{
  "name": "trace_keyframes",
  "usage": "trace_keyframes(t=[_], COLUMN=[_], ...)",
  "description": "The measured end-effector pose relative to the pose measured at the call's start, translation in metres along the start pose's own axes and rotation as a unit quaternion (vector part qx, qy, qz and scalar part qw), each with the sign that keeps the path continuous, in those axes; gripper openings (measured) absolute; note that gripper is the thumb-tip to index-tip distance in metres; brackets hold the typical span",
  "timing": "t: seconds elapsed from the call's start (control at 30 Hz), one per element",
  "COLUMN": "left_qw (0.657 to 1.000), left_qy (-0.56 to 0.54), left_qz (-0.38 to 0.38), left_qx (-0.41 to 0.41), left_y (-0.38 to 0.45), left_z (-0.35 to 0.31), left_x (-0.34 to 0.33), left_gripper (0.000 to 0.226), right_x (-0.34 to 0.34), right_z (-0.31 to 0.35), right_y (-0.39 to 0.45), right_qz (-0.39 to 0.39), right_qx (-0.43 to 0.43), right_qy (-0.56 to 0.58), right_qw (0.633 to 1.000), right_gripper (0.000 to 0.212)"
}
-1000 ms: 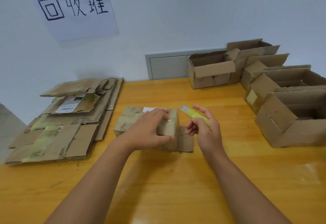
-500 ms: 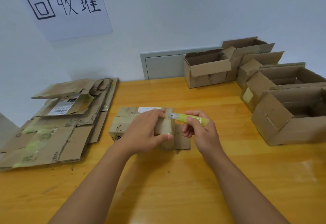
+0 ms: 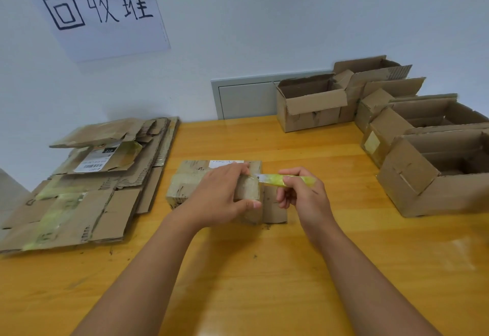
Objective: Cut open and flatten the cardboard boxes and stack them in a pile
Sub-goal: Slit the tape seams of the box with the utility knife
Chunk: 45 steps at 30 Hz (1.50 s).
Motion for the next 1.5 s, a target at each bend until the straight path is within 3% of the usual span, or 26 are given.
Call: trace_keyframes(t=[0.33,0.43,0.5,0.63,0.77,0.83,0.93,1.0,1.1,1.33,1.5], left_qw=[1.000,0.997,0.991,0.969,0.939,0.948,0.978,0.977,0.976,0.980,0.985], left_qy=[0.008,0.048,0.094,0.180,0.208,0.190,0.071,-0.004,-0.005,0.089,0.128], left_qz=[-0.016,-0.054,-0.091,-0.155,-0.255,-0.245,-0.190,-0.180,-0.144,-0.051,-0.016], left_qx=[-0.001,0.000,-0.014,-0.063,-0.099,-0.067,0.051,0.115,0.160,0.173,0.115], left_y=[0.000,-0.003,-0.006,-0.017,-0.036,-0.041,-0.047,-0.051,-0.051,-0.011,0.014], left_z=[-0.007,-0.011,-0.015,-0.022,-0.038,-0.043,-0.037,-0.025,-0.011,-0.004,0.009], left_x=[0.009,0.014,0.017,0.015,0.027,0.034,0.036,0.032,0.022,0.027,0.019], left_gripper=[0.070,0.072,0.071,0.067,0.042,0.044,0.058,0.050,0.031,0.075,0.072], right_x=[0.007,0.018,0.013,-0.017,-0.022,-0.020,-0.019,-0.019,-0.019,-0.018,-0.015], right_z=[0.000,0.005,0.009,0.002,0.000,0.001,-0.004,-0.005,-0.005,-0.010,-0.009], right_y=[0.002,0.003,0.002,-0.005,-0.007,-0.008,-0.007,-0.005,-0.007,-0.005,-0.004], right_qz=[-0.019,-0.062,-0.037,0.049,0.041,0.038,0.042,0.043,0.045,0.052,0.046], right_qx=[0.007,0.038,0.057,0.086,0.114,0.119,0.119,0.123,0.122,0.100,0.109], right_qy=[0.007,0.063,0.068,-0.080,-0.156,-0.164,-0.165,-0.164,-0.171,-0.160,-0.104], right_qw=[1.000,0.995,0.995,0.992,0.980,0.979,0.978,0.978,0.977,0.981,0.988], right_gripper=[0.026,0.022,0.018,0.025,0.024,0.023,0.023,0.023,0.024,0.027,0.032])
Point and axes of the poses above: each hand's wrist, its own y-axis towards the middle knuckle, its own x-axis out of the back of the hand, z = x × y, the point moved 7 cm from there along y, towards the middle knuckle, and after that the axes turned 12 degrees about -x, right-handed, at the moved point
